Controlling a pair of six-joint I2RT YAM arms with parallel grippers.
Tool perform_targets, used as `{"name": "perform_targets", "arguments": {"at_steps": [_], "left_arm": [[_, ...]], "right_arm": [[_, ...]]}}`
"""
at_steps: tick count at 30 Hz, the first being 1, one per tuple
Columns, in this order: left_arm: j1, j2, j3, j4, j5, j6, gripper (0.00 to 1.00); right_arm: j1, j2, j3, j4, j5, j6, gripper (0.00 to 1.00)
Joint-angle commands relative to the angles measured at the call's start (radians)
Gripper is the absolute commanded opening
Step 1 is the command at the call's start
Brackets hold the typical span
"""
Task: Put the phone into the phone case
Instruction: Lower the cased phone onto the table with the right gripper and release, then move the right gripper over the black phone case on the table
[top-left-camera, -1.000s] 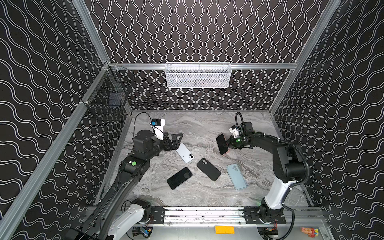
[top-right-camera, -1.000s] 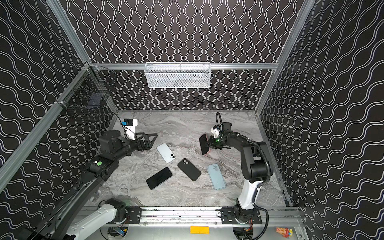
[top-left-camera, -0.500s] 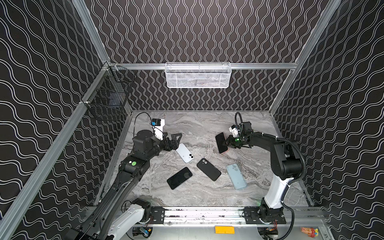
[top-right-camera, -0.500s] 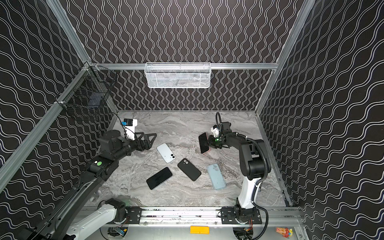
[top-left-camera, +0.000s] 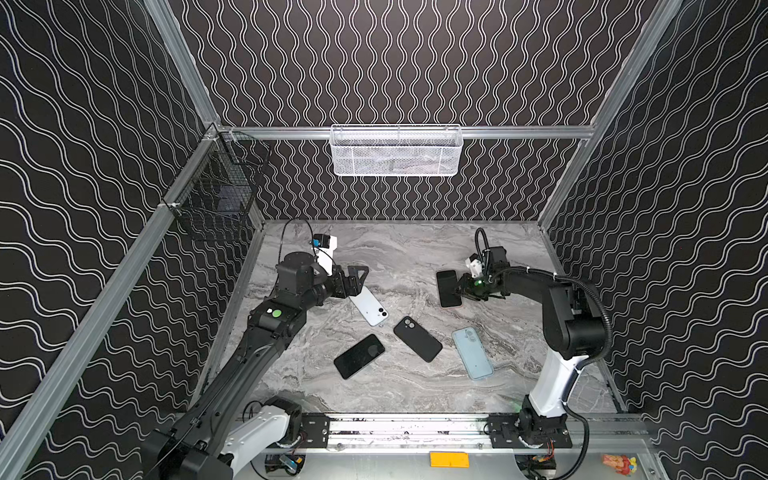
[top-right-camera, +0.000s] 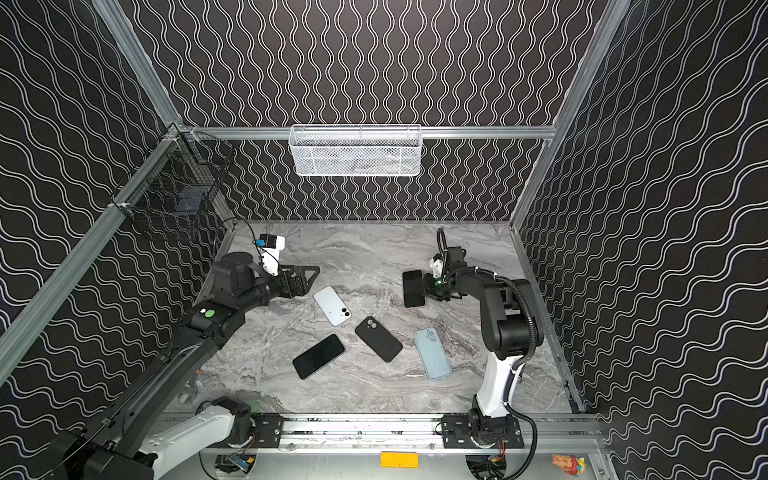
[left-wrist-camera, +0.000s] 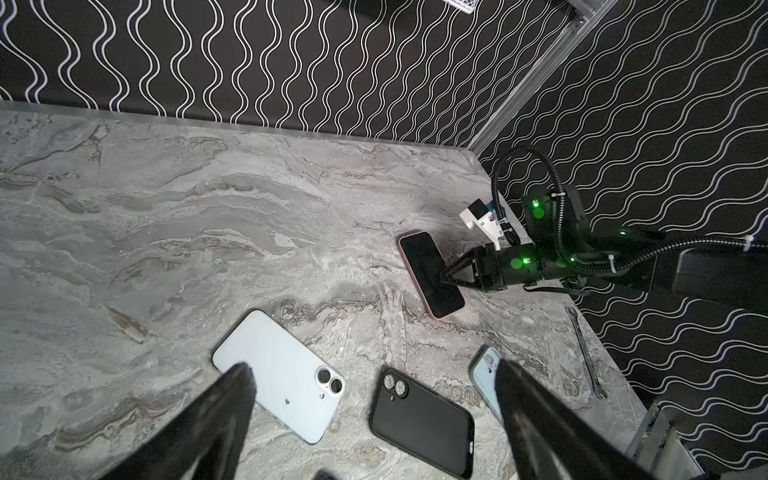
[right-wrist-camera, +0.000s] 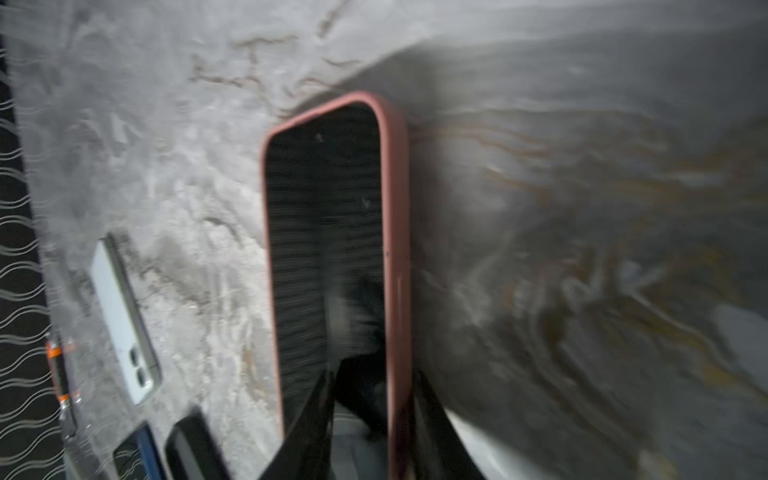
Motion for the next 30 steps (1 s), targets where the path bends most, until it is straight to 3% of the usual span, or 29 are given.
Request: {"name": "perform_targets", "arguments": {"at_steps": [1,8,15,23,30], "left_arm": [[0.001,0.008,0.018,-0.065,-0.019,-0.001,0.93],[0.001,-0.012,0.015,-0.231,-0.067,-0.001,0.94],[0.002,-0.066,-0.077,-0.240,-0.055,-0.056,0.94],[0.001,-0.012,-0.149,-0.129,0.050,-0.097,0.94],[0.001,-0.004,-0.163,-0.234,-0.112,-0.166,0.94]], "right_arm": [[0.001,-0.031,-0.004,-0.016,0.052,0.026,0.32],[0.001,-0.120,-0.011,-0.011,0.118,0.044,0.46],[0.033,-0.183,-0.016,-0.030,0.156,0.031,0.54],[0.195,-0.297,-0.073,-0.081,0.190,-0.015,0.58],[0.407,-0.340,-0.125,-0.116,0.337,-0.004,0.58]]}}
